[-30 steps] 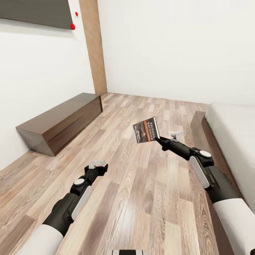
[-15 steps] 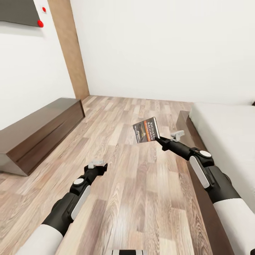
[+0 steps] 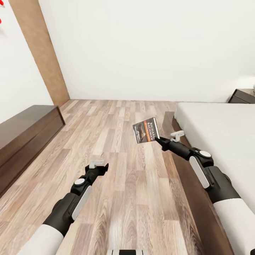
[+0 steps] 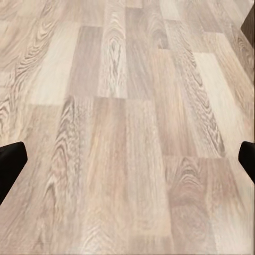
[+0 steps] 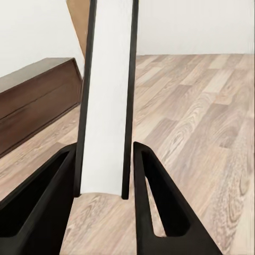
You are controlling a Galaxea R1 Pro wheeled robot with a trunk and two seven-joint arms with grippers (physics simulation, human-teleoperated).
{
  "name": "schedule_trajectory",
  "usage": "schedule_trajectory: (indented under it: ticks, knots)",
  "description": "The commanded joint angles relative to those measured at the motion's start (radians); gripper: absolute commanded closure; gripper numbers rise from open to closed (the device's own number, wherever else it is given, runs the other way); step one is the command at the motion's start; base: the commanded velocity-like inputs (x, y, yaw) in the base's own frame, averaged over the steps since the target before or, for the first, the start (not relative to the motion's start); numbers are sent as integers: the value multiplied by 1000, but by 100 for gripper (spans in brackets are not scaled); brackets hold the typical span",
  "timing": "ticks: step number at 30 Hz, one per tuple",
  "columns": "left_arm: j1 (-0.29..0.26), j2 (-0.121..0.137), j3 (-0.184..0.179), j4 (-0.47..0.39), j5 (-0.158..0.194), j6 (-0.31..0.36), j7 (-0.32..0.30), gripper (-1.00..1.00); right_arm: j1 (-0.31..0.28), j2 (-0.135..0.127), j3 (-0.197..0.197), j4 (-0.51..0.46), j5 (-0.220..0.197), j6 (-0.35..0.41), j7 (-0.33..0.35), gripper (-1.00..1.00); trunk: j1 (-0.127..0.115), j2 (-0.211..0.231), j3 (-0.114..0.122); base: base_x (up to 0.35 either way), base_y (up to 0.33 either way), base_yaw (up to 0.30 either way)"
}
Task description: In the bedroom, move the book from the bed onto either nightstand, and place the two sandals side by side next to the bed.
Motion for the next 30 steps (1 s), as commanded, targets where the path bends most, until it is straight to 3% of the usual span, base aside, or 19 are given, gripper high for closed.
schedule_trajectory:
  ticks: [1,9,30]
  knots:
    - [0,1,-4,-2,11,4,10,-100,-1,0,1,2,-14,8,-2,100,0,0,-1,320,76,-272]
    - [0,4,-1,-7,11,2,10,-100,-1,0,1,7,-13,8,-1,100,0,0,-1,269,216,-223]
    - [0,3,-1,-7,11,1,16,-100,-1,0,0,15,-20,8,4,100,0,0,-1,307,125,-8]
